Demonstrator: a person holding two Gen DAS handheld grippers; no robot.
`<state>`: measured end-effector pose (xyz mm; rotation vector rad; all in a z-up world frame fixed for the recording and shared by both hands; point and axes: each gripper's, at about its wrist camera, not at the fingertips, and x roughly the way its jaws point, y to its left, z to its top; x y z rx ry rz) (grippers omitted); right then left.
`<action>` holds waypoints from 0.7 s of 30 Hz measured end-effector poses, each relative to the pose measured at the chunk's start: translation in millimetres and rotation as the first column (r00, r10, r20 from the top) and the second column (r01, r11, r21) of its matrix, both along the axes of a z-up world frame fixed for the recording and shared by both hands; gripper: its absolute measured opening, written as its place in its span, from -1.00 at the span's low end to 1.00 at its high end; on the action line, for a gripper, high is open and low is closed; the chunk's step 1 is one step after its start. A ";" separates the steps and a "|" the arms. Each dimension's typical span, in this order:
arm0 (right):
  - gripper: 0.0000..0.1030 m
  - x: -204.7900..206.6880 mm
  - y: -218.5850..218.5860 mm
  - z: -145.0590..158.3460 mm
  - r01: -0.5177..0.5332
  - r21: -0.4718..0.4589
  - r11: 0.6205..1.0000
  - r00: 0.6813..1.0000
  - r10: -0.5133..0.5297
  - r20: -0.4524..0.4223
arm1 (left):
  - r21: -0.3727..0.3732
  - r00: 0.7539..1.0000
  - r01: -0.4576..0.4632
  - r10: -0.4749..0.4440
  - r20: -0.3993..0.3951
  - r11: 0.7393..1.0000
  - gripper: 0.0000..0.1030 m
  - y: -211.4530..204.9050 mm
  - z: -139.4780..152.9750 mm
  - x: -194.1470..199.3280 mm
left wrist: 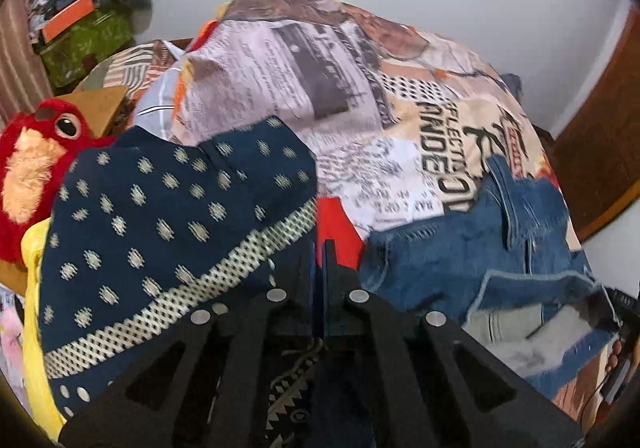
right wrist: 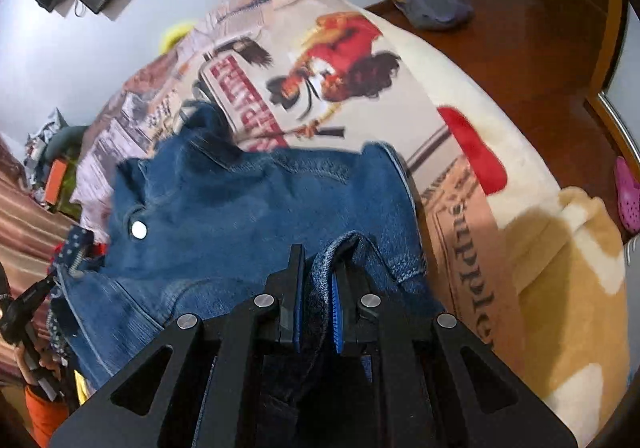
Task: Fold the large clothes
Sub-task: 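Lift the hem with both grippers and fold it over toward the collar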
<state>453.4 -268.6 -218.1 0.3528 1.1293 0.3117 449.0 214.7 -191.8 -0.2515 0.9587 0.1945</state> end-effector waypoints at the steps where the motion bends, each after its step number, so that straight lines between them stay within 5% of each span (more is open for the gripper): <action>1: -0.75 -4.3 0.5 3.8 -0.016 -0.017 1.000 1.000 0.016 0.008 | 0.007 1.000 0.017 -0.017 0.000 1.000 -0.96 -4.6 1.4 -4.1; 6: -0.61 -19.4 -6.4 30.0 -0.019 -0.060 0.998 0.999 0.021 0.028 | 0.060 0.994 0.097 -0.100 0.038 0.993 -0.80 -27.7 26.2 -26.9; 10: -0.44 -47.2 -17.6 64.6 -0.019 -0.065 0.998 0.993 0.026 0.112 | 0.097 0.985 0.146 -0.153 0.080 0.985 -0.13 -46.7 51.4 -53.0; 12: -0.23 -58.6 -18.7 75.4 -0.020 -0.088 0.996 0.988 0.033 0.148 | 0.132 0.979 0.180 -0.191 0.077 0.975 -0.10 -59.1 57.2 -66.7; 21: -0.18 -109.1 21.0 68.8 -0.213 -0.165 0.963 0.963 0.235 0.129 | 0.148 0.941 0.337 -0.331 -0.066 0.930 0.13 -112.1 10.9 -103.0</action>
